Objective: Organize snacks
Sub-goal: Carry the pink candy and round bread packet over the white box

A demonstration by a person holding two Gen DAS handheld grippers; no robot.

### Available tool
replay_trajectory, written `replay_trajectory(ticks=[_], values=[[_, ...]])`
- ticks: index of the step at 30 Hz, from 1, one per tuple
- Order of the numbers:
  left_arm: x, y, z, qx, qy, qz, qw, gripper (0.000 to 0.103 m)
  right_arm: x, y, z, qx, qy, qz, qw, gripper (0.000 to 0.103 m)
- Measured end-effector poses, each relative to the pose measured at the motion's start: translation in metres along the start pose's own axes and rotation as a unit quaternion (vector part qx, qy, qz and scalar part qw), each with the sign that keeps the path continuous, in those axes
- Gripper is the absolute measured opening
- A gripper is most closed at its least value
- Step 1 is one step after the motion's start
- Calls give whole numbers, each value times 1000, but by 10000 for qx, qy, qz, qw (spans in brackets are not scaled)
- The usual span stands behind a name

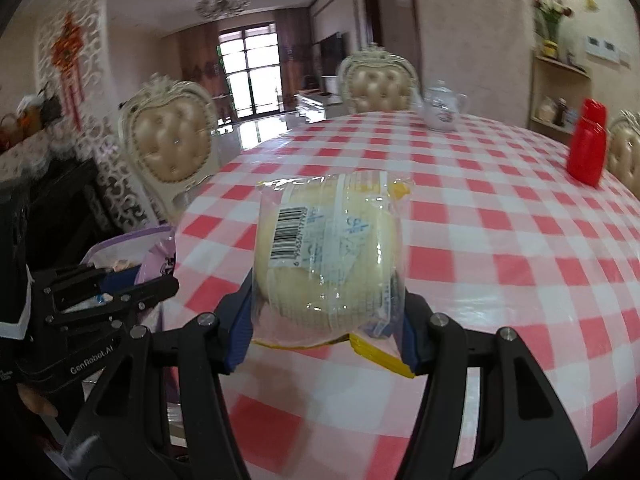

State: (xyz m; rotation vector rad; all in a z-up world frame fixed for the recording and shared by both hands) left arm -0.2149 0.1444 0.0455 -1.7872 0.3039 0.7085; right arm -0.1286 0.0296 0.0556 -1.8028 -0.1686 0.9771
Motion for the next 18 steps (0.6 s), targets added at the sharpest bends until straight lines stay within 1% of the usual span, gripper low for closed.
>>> replay_trajectory(ticks=[4, 8, 12, 14, 18], values=[[-11, 1, 26, 105, -266, -68, 9996, 23, 11, -11, 33, -281, -333, 20, 9990, 62], [-18, 5, 63, 163, -689, -105, 9974, 23, 24, -20, 70, -584, -679, 33, 9960, 62], [-21, 11, 105, -32, -1024, -24, 9947, 23, 37, -24, 107, -961, -909, 119, 9911, 62], [-22, 12, 125, -213, -1166, 9, 9930, 23, 45, -25, 123, -1064, -1083, 202, 9882, 62], [-22, 13, 156, -543, -1331, 41, 9896, 23, 63, -28, 157, -1296, -1344, 355, 9818, 62]])
Point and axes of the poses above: each gripper's, at about its wrist camera, not at the fingertips, and x roughly the way its jaws point, z to its left, y to its underside, the point moved 4 cm from there along x, roughly the way its jaws point, and after that the axes turned 15 degrees about -x, right-handed, at the moved point
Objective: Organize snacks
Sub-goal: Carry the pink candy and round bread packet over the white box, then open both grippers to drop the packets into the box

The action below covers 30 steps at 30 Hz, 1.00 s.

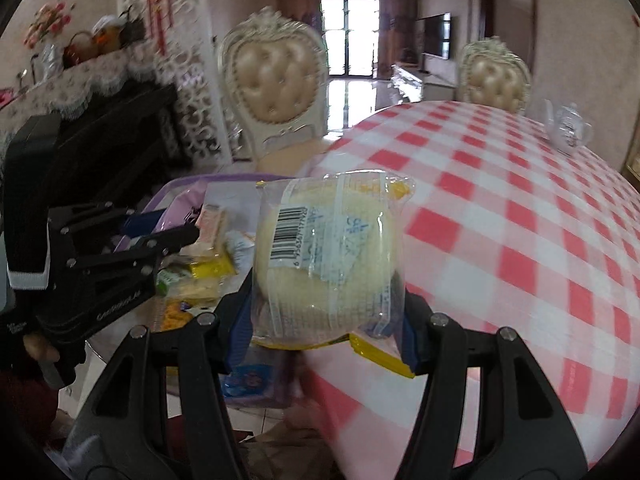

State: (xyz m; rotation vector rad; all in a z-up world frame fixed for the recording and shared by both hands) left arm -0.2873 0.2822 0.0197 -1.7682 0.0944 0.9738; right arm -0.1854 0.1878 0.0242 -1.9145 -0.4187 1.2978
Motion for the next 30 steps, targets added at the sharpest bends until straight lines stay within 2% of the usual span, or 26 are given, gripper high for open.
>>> replay_trajectory(ticks=[6, 13, 22, 26, 28, 29, 30], values=[[10, -2, 37, -407, -214, 24, 9989, 23, 34, -17, 46, -494, -377, 244, 9978, 62], [16, -4, 67, -679, -347, 53, 9971, 23, 62, -15, 82, -838, -706, 555, 9924, 62], [26, 1, 73, -753, -301, 191, 9965, 23, 82, -15, 97, -909, -944, 777, 9883, 62], [23, 0, 69, -675, -230, 96, 9974, 25, 84, -13, 102, -865, -1083, 828, 9869, 63], [22, -2, 68, -662, -294, 73, 9973, 47, 85, -11, 102, -767, -1251, 875, 9853, 66], [21, -3, 68, -700, -332, 41, 9970, 73, 84, -9, 104, -739, -1336, 898, 9842, 68], [19, -4, 69, -715, -335, -15, 9969, 89, 83, -9, 104, -694, -1370, 885, 9842, 71]])
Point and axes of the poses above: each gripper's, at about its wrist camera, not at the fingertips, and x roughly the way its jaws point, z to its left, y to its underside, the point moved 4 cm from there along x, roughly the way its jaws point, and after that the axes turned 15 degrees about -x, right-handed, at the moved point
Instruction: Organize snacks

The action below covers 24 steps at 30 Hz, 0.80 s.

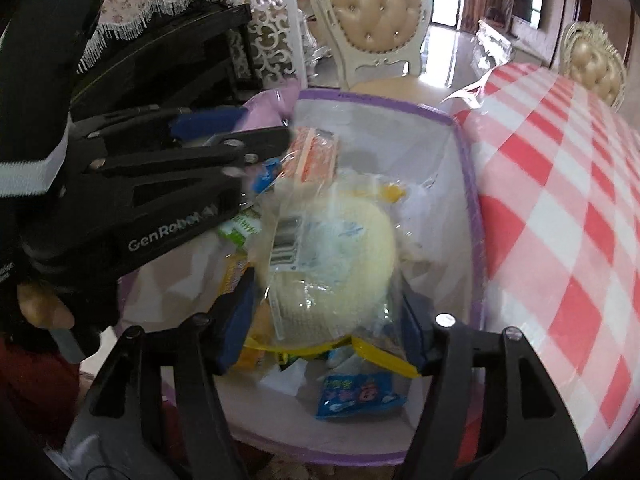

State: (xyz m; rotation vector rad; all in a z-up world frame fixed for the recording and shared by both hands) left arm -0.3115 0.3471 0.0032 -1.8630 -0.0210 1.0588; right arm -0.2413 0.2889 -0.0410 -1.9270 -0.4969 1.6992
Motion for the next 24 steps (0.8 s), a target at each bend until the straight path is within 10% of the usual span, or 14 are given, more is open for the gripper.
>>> replay_trajectory(ticks=[9, 24], values=[[-12, -1, -9, 57, -136, 55, 9999, 93, -28, 7, -9, 224, 356, 70, 9991, 89], [12, 18, -7, -161, -187, 923, 9954, 93, -23, 29, -12, 429, 428, 557, 9966, 91]])
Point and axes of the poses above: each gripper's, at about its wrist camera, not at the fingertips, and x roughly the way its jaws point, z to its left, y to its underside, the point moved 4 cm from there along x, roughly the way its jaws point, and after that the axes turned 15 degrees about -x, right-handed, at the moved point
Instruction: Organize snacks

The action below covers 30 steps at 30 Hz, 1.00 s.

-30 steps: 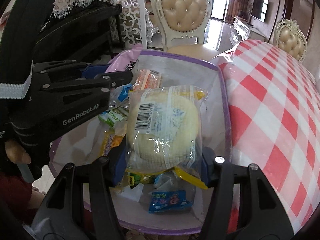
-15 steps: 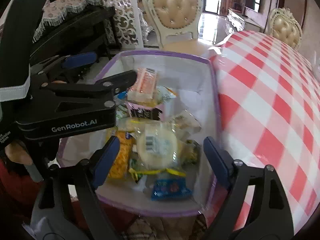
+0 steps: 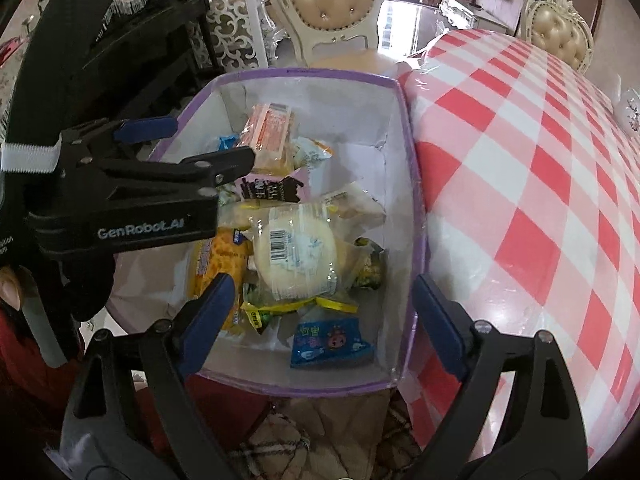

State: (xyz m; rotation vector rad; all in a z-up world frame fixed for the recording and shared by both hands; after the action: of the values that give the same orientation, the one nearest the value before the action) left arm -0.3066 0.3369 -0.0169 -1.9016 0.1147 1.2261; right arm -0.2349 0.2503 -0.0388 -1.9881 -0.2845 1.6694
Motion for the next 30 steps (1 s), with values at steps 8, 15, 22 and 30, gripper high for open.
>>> replay_trajectory(ticks=[8, 15, 22, 30], values=[[3, 1, -1, 22, -32, 58, 10000, 93, 5, 2, 5, -63, 11, 56, 10000, 91], [5, 2, 0, 13, -35, 105, 9999, 93, 5, 1, 6, -56, 1, 64, 10000, 91], [6, 3, 0, 17, -39, 132, 9999, 93, 6, 3, 8, -82, -8, 71, 9999, 91], [7, 5, 0, 1, -34, 166, 9999, 93, 7, 3, 8, -87, -11, 74, 9999, 91]])
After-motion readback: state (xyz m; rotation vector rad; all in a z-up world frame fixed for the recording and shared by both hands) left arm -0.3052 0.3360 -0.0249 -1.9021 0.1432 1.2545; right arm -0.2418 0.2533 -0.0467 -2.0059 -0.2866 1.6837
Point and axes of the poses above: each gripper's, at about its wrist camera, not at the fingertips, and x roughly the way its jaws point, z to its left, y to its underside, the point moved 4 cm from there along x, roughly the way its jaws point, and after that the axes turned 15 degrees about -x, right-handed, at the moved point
